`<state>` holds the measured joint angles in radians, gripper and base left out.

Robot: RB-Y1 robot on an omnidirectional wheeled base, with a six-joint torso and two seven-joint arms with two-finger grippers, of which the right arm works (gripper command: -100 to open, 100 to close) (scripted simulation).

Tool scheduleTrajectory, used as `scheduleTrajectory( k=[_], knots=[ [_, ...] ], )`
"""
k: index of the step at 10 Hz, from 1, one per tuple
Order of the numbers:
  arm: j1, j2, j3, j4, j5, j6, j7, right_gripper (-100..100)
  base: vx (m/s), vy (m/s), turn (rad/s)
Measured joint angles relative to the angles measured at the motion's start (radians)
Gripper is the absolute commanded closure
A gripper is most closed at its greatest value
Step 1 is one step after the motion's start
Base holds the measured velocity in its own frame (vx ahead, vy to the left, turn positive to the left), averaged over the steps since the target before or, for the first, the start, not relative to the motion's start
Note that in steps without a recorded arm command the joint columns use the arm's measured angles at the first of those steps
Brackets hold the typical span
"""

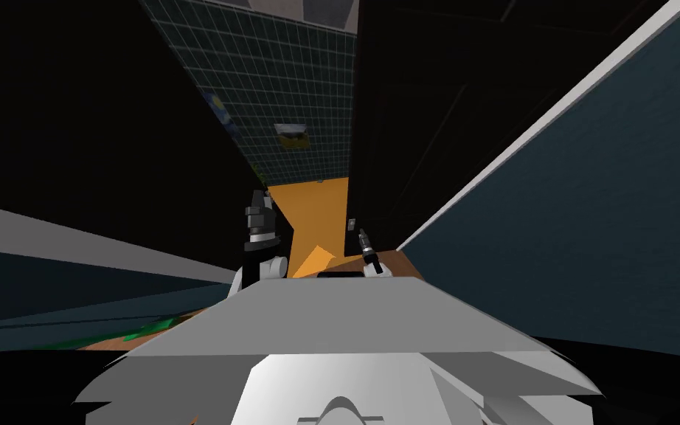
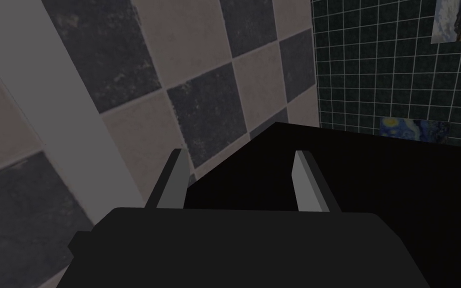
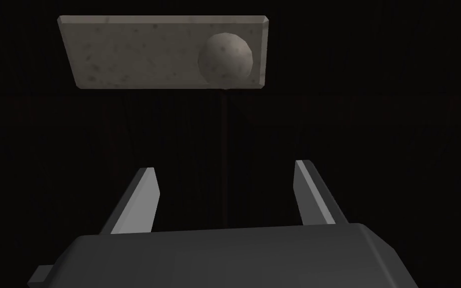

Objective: Push the door open

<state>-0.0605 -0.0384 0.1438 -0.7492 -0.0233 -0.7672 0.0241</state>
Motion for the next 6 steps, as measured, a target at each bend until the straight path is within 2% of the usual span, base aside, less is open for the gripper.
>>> scheduleTrajectory(
  k=[2,3,4,6],
  knots=[
    [0.008,0.015,0.003,-0.019,-0.001,0.012,-0.004,-100,-0.210,0.029,-0.039],
    [0.006,0.033,0.003,-0.017,-0.002,0.014,-0.005,-100,-0.096,0.010,-0.008],
    [0.006,0.035,0.003,-0.017,-0.002,0.014,-0.004,-100,0.094,0.026,0.026],
    [0.004,0.018,-0.001,-0.008,-0.004,0.007,0.000,-100,0.184,0.021,0.021]
  ],
)
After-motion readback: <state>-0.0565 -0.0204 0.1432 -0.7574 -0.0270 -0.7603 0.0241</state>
